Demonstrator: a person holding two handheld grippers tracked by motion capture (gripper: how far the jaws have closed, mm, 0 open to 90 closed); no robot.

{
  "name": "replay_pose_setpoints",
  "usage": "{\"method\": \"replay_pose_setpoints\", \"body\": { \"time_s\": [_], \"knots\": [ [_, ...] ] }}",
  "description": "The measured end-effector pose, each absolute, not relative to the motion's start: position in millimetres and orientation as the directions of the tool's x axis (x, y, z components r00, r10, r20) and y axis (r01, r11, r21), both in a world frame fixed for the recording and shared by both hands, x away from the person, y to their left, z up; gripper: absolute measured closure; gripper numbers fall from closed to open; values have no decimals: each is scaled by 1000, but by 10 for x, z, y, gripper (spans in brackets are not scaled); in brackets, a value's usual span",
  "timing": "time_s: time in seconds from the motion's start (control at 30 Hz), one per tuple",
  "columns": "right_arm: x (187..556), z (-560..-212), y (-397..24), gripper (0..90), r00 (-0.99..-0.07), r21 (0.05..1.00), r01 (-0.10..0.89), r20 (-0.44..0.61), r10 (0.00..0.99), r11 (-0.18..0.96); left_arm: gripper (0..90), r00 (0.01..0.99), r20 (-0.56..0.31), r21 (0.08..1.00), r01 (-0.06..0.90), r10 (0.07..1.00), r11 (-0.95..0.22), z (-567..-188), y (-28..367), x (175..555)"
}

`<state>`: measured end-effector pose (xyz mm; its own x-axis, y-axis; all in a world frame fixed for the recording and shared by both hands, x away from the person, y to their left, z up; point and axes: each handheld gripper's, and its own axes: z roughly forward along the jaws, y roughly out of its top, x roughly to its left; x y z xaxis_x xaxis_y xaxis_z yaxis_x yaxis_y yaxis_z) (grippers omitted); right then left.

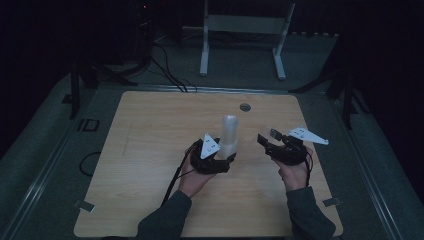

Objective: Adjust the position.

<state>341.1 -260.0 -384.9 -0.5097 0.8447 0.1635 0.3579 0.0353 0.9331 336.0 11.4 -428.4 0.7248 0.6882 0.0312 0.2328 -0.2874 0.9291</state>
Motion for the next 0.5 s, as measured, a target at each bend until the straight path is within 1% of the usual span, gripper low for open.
{"method": "replay_pose_setpoints", "body": {
  "time_s": [0.37,0.5],
  "knots": [
    [3388,-3987,-2592,396,-513,919,394,222,829,-3,268,751,52,926,210,658,-313,-4267,-31,3326],
    [3383,-4034,-2607,399,-511,912,409,256,821,-30,291,758,55,925,207,650,-320,-4270,-76,3320]
  ]
}}
